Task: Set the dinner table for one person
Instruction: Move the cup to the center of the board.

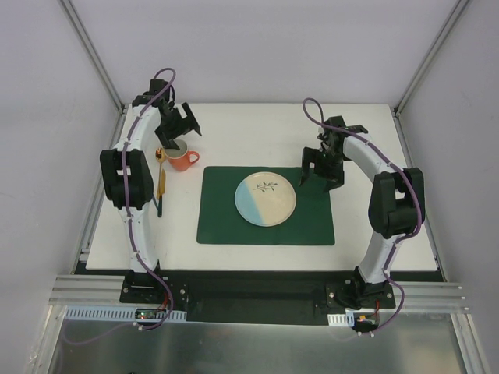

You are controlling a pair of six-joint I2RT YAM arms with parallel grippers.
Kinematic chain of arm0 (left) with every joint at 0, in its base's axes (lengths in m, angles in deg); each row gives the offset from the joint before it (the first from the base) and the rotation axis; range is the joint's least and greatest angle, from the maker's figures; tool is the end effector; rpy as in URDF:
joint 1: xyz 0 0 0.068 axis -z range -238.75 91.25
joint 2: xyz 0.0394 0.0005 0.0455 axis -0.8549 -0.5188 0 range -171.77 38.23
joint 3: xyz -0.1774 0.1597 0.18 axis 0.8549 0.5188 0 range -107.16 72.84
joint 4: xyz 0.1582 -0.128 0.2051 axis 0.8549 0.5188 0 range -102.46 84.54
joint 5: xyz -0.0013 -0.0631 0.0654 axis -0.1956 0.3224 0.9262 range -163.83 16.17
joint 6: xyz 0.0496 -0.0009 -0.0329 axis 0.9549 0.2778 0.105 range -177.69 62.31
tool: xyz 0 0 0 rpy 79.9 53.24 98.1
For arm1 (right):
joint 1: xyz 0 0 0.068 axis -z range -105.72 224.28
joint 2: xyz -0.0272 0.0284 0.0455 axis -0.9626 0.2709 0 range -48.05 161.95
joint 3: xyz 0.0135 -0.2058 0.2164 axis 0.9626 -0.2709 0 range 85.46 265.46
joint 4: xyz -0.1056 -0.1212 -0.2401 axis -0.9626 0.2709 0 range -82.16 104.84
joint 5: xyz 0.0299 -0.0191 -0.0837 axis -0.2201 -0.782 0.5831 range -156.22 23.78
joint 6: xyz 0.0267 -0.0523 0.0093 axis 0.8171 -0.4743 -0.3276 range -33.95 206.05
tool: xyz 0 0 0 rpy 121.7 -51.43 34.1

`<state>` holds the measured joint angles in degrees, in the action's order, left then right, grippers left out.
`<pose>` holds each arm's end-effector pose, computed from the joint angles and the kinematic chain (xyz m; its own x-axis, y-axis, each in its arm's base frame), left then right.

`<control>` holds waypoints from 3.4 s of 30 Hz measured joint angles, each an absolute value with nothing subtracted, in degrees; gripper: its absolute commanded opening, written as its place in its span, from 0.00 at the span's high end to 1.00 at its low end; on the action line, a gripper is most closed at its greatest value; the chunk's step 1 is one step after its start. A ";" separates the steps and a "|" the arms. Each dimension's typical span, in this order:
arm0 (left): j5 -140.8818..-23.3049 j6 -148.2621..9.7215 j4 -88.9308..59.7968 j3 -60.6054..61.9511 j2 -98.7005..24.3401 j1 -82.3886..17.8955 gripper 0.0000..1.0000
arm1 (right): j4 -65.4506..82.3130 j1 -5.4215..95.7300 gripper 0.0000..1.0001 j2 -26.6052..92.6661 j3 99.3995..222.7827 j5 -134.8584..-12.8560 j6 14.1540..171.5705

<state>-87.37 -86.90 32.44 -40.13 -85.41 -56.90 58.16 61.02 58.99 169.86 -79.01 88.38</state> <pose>0.5269 -0.0271 0.2679 -0.7994 -0.4489 -0.3993 -0.2595 0.8574 -0.4445 0.4022 0.1047 0.2301 -0.9415 -0.1811 -0.2841 -0.2487 0.9425 0.2234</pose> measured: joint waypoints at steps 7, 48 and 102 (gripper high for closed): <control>-87.11 -86.97 32.53 -41.20 -85.43 -57.25 0.21 | 58.21 61.00 0.03 59.04 169.86 -79.01 88.53; -94.76 -85.33 33.71 -43.58 -85.54 -54.78 0.99 | 58.25 59.12 0.01 61.05 171.67 -78.95 89.86; -95.85 -84.21 32.11 -45.46 -92.71 -50.74 0.44 | 58.60 59.06 0.01 61.09 172.02 -78.49 89.82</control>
